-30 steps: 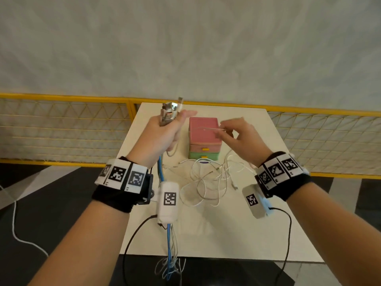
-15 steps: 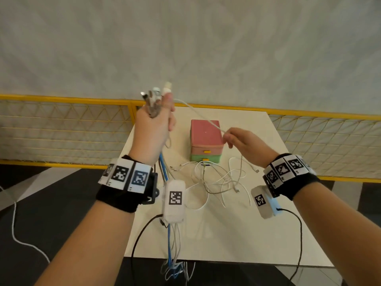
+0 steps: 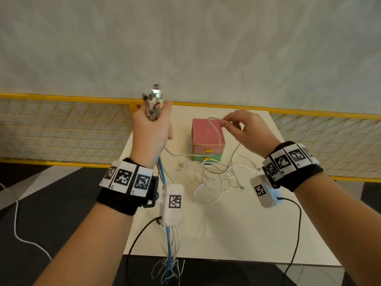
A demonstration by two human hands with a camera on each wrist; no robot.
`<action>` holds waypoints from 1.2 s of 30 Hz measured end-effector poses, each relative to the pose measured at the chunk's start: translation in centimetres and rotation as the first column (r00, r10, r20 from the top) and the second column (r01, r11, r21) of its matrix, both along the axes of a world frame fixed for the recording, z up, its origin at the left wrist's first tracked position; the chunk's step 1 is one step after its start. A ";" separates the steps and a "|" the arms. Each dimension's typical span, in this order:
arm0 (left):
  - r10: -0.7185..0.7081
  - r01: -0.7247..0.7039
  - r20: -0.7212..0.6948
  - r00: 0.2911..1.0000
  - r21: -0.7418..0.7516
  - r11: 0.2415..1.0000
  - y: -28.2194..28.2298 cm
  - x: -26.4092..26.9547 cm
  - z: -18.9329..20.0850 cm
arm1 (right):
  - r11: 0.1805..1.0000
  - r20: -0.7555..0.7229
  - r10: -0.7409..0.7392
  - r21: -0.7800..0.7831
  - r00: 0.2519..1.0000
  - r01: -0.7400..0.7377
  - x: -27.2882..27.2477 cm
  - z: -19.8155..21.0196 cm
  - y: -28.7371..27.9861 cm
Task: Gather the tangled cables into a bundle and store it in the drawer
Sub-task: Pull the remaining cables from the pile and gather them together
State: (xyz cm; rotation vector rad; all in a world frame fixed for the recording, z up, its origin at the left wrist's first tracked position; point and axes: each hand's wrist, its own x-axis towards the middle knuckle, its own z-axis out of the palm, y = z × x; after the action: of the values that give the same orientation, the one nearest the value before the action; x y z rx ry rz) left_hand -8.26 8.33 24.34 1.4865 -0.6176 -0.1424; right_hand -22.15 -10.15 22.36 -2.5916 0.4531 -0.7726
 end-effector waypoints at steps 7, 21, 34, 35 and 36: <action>-0.432 0.397 0.019 0.902 0.362 0.844 -1.5 -3.0 0.1 | 0.933 0.061 0.265 -0.268 0.962 -0.240 1.6 2.5 1.6; -0.102 0.102 -0.014 0.995 -0.012 0.995 0.7 1.9 1.4 | 0.989 -0.211 -0.030 0.136 0.977 0.059 -3.0 -5.0 -3.4; -0.108 0.112 -0.051 0.993 0.065 0.992 1.6 -0.4 -0.2 | 0.985 -0.455 0.132 -0.040 0.881 -0.169 -5.9 3.6 7.0; -0.137 0.141 -0.050 0.989 0.088 0.986 1.8 -0.7 -0.2 | 0.978 -0.516 0.153 -0.044 0.843 -0.205 -6.3 3.6 8.0; -0.181 0.185 -0.053 0.982 0.105 0.977 2.1 -1.1 -0.1 | 0.970 -0.572 0.170 -0.047 0.802 -0.238 -6.8 3.5 8.9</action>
State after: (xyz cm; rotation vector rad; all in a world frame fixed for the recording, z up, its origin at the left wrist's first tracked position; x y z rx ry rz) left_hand -9.39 10.41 24.26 1.5262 -0.7210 -0.3551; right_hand -28.98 -1.29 25.81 -2.8943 0.2821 0.0701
